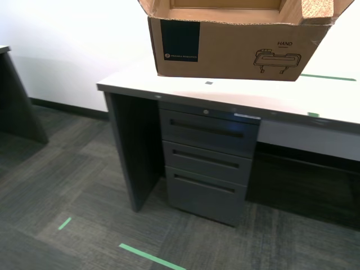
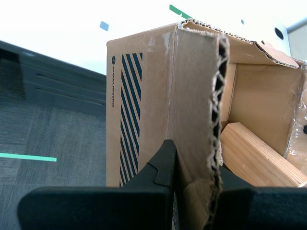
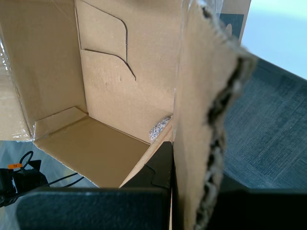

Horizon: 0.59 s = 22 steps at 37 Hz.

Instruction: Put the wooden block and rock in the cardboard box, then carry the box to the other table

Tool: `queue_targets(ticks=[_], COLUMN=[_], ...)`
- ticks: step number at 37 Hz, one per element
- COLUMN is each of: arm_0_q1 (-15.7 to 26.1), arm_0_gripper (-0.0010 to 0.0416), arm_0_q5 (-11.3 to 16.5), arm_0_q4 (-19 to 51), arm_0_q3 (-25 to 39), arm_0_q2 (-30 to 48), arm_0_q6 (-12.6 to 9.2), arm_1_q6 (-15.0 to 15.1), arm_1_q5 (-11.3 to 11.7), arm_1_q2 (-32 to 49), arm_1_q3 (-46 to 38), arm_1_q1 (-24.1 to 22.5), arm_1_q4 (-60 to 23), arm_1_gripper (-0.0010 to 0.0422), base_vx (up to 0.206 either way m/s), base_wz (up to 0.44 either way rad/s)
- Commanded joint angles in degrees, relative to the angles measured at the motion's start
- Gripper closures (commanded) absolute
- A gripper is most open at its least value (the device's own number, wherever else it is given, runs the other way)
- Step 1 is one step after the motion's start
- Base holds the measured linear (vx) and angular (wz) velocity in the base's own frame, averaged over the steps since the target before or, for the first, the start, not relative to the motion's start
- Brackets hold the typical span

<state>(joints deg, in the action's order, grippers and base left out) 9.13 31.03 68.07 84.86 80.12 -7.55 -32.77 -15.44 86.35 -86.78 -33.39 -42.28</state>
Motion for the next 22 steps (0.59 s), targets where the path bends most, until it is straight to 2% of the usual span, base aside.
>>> queue_targets(ticks=[1, 10, 22], arm_0_q1=[0.07, 0.11, 0.39], arm_0_gripper=[0.0406, 0.0406, 0.0406], arm_0_q5=[0.5, 0.5, 0.5], arm_0_q4=[0.33, 0.72, 1.88], arm_0_q3=[0.04, 0.04, 0.04], arm_0_q2=[-0.07, -0.07, -0.07], arm_0_q6=[-0.02, -0.09, -0.13], arm_1_q6=[-0.24, -0.17, 0.24], arm_1_q5=[-0.02, -0.02, -0.02], arm_1_q2=[-0.02, -0.02, -0.04], arm_1_q3=[-0.11, -0.11, -0.11], arm_1_q1=[-0.04, -0.04, -0.04], arm_1_q4=[0.33, 0.31, -2.21], arm_1_gripper=[0.0413, 0.0413, 0.0413], base_vx=[0.002, 0.003, 0.008], base_wz=[0.325, 0.393, 0.475])
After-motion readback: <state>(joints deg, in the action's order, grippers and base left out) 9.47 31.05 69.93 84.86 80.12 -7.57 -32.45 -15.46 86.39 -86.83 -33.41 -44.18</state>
